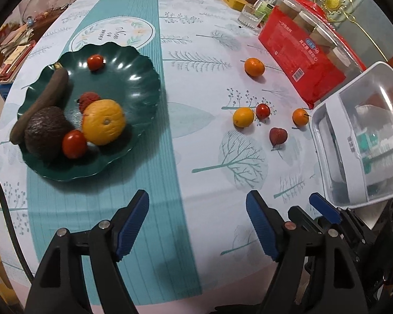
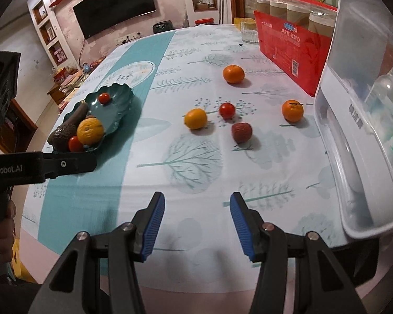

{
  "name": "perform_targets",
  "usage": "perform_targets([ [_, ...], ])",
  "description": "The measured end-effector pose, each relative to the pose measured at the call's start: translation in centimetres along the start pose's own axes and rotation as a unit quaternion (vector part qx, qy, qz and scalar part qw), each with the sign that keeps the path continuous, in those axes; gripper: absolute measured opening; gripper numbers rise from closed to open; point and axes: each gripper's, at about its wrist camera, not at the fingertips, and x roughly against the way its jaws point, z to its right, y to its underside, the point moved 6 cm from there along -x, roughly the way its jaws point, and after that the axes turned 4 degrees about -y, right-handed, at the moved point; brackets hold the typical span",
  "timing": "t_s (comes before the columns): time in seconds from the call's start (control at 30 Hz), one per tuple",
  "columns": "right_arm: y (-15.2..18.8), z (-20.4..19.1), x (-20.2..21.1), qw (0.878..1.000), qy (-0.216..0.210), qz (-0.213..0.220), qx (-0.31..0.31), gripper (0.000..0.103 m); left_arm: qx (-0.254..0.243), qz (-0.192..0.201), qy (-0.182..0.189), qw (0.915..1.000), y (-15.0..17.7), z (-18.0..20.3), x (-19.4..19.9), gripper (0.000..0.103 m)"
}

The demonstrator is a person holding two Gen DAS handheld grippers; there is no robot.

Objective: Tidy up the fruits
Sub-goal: 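Lift both open tools from the plate toward the loose fruits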

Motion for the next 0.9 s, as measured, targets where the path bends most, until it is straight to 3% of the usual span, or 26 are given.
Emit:
perform_targets([
  [0.37, -2.4, 3.9, -1.7, 1.0, -0.008, -0.012, 0.022, 0.057, 0.006, -0.008, -0.019, 0.9998, -3.2, 3.5, -3.6, 0.075],
  [0.9, -5.9, 5.8, -6.6, 1.0, -0.011, -0.004, 0.025, 0.057, -0.005, -0.017, -0.031, 0.9994, -9.3, 7.7, -9.0, 0.075],
])
